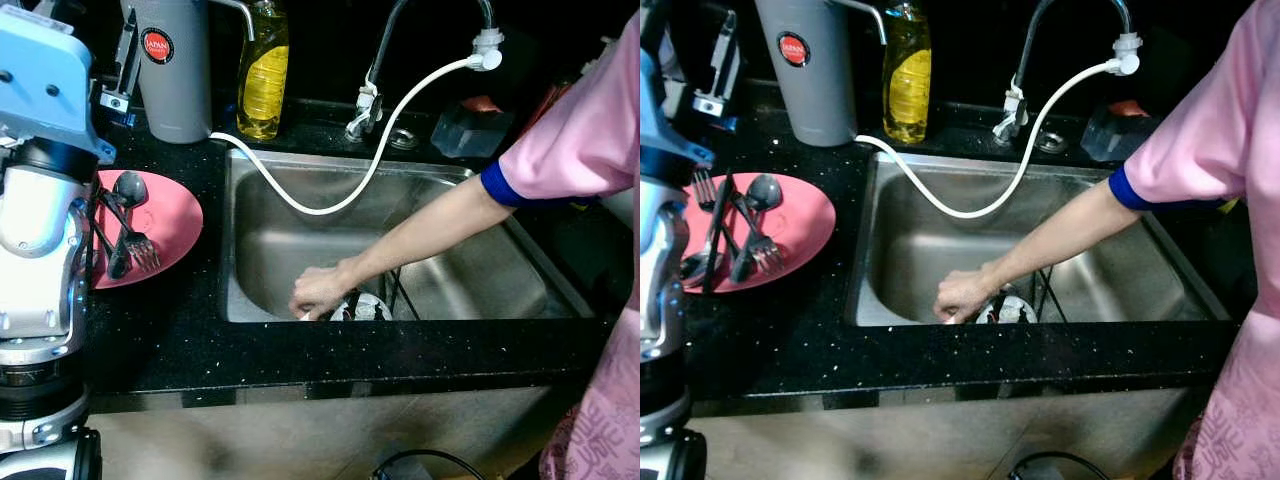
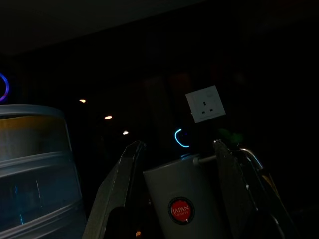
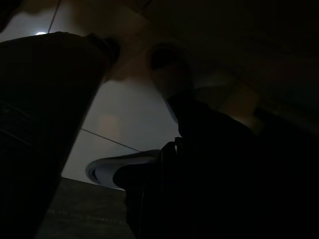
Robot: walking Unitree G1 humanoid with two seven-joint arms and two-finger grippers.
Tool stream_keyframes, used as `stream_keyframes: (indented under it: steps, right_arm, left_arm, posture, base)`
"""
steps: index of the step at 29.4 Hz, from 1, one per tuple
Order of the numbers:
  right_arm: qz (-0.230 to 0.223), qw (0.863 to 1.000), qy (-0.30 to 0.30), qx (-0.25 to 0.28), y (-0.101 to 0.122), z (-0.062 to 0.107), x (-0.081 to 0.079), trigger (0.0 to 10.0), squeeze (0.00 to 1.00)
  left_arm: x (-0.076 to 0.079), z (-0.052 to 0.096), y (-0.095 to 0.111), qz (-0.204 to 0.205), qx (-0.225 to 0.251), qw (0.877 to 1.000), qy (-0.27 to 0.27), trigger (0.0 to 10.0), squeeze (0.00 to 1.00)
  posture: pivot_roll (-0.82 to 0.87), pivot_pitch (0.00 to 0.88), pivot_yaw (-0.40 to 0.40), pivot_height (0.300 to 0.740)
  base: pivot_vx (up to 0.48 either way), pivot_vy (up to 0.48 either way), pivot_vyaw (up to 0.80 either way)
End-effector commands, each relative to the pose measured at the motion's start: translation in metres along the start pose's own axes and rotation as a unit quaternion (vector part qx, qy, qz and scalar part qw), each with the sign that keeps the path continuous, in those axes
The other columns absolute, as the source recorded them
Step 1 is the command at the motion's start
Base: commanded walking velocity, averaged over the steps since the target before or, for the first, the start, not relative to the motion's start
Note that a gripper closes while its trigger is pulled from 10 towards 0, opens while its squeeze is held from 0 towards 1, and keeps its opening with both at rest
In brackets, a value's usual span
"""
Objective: Kitchen organization
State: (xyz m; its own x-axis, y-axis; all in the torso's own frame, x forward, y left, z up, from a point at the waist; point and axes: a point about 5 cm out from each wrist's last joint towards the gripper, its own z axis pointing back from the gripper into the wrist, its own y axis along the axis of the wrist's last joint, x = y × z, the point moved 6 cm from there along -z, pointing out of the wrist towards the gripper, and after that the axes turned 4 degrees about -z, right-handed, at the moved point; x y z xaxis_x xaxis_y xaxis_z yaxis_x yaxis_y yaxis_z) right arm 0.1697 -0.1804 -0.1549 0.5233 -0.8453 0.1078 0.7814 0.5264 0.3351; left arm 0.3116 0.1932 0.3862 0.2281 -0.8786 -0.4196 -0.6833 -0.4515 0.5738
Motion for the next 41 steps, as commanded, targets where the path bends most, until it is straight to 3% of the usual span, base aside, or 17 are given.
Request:
stream_keyframes:
  steps: [1,7,12,24,36,41]
  right_arm:
    - [0.004,1.000,-0.002,-0.008,-0.007,0.001,0.003,10.0,0.00]
    - [-0.001,1.000,-0.009,-0.010,-0.009,0.002,0.010,10.0,0.00]
    - [0.007,1.000,-0.001,-0.008,-0.007,0.002,0.006,10.0,0.00]
    - [-0.002,1.000,-0.001,0.001,-0.001,0.000,0.002,10.0,0.00]
    - [-0.005,1.000,-0.005,-0.015,-0.013,0.002,0.005,10.0,0.00]
    - [-0.009,1.000,-0.002,0.003,0.001,0.000,0.002,10.0,0.00]
  left_arm:
    - [0.006,0.002,0.000,-0.001,0.001,1.000,-0.007,10.0,0.00]
    - [0.011,0.005,-0.004,-0.005,-0.005,1.000,-0.013,10.0,0.00]
    - [0.000,0.007,-0.007,-0.008,-0.012,1.000,0.003,10.0,0.00]
    - [0.003,0.006,-0.009,-0.010,-0.013,1.000,-0.005,10.0,0.00]
    - [0.002,0.006,-0.010,-0.012,-0.012,1.000,-0.005,10.0,0.00]
    - [0.000,0.007,-0.020,-0.016,-0.037,0.999,-0.011,10.0,0.00]
  posture:
    - [0.25,0.000,-0.148,0.740]
    - [0.26,0.000,-0.151,0.740]
    - [0.26,0.000,-0.150,0.740]
    - [0.25,0.000,-0.140,0.740]
    - [0.25,0.000,-0.147,0.740]
    - [0.25,0.000,-0.131,0.740]
  base:
    - [0.000,0.000,0.00]
    - [0.000,0.000,0.00]
    - [0.000,0.000,0.00]
    - [0.000,0.000,0.00]
    - [0.000,0.000,0.00]
    - [0.000,0.000,0.00]
